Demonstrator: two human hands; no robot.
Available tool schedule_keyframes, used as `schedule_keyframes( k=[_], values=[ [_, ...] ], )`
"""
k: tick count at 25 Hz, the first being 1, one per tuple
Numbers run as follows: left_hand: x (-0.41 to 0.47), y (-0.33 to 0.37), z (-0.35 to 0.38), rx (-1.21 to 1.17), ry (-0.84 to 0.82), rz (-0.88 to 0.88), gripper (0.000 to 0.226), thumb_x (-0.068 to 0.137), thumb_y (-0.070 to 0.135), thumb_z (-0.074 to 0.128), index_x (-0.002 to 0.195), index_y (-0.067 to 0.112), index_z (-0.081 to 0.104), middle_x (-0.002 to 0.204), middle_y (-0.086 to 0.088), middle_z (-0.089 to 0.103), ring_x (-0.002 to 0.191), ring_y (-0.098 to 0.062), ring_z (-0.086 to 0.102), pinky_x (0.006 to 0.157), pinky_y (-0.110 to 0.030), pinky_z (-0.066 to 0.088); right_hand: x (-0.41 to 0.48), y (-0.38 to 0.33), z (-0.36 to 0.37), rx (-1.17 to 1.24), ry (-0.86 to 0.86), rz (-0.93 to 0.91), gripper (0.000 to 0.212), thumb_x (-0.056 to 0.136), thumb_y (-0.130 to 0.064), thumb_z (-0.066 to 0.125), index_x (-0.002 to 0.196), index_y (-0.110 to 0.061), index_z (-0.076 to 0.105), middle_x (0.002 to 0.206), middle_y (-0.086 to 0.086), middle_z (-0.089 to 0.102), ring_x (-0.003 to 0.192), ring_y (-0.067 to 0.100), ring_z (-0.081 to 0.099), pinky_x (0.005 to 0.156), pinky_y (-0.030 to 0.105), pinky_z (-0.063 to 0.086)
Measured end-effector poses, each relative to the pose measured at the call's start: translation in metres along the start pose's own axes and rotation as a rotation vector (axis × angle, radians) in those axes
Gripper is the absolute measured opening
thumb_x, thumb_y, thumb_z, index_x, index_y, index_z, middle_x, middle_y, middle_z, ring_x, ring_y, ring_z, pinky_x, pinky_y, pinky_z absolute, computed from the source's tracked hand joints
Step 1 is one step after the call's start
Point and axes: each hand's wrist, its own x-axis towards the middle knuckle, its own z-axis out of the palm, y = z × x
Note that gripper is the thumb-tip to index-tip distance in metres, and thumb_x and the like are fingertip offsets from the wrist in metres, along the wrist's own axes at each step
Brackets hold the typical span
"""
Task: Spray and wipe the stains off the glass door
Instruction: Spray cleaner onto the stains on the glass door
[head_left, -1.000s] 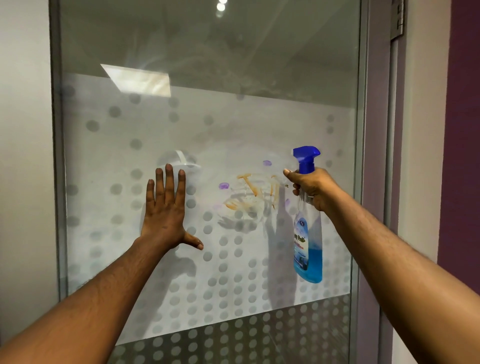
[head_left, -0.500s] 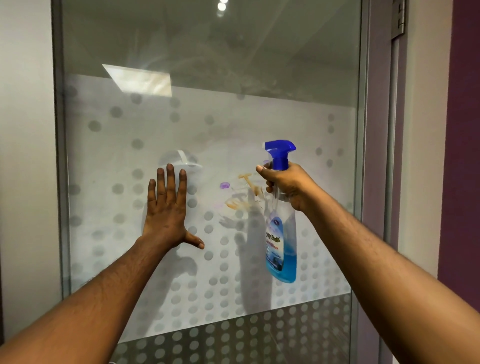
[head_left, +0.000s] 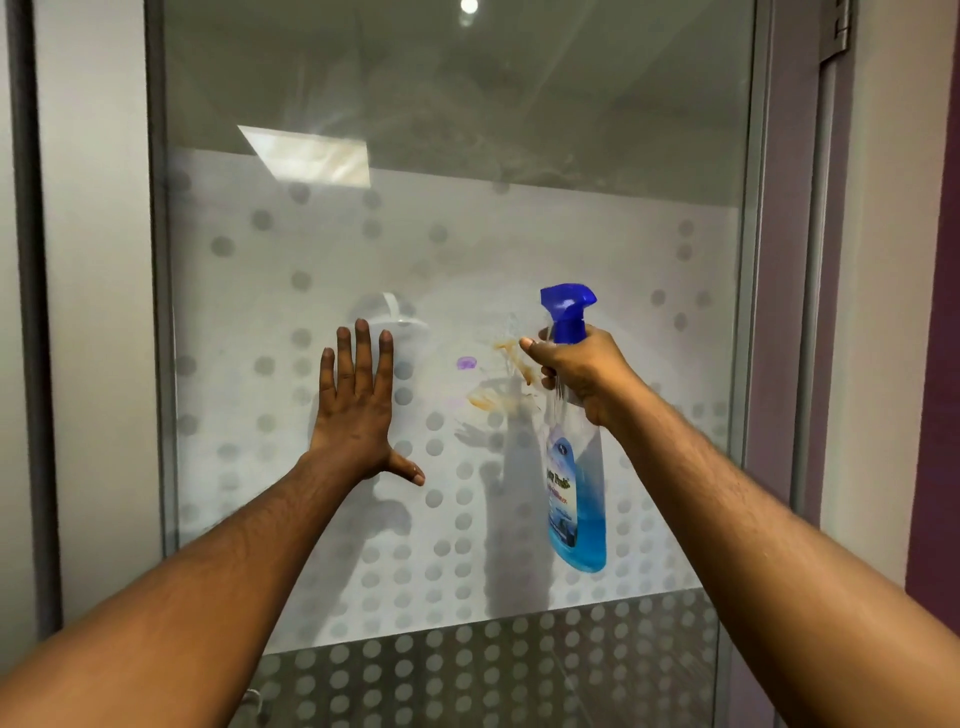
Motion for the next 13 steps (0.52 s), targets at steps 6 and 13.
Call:
schedule_keyframes(
  k=[6,13],
  values=[
    [-0.017,-0.001,-0.019,-0.031,-0.066,0.003,0.162,0.043,0.075,0.076,0.144,0.008,-0.031,0.155,-0.017,-0.034,0.144,-0.035,-0.029,0.117,-0.043,-0.017,-0.038,0.04,0.026,-0.059,-0.073,0.002,0.037,0.081,-0.028,0.076,0.108,-0.017,0.054,0.086,0.005,0.061,0.069,0.014,0.056,0.056,0.024,0.045],
    [-0.13,-0.048,-0.046,-0.337,-0.135,-0.211,0.079,0.085,0.029,0.071,0.148,0.004,0.03,0.158,-0.014,0.027,0.148,-0.028,0.021,0.121,-0.034,0.018,-0.123,0.068,0.104,0.075,-0.192,0.109,0.041,0.08,-0.025,0.077,0.114,-0.012,0.057,0.089,0.007,0.061,0.067,0.014,0.057,0.059,0.024,0.047]
  ],
)
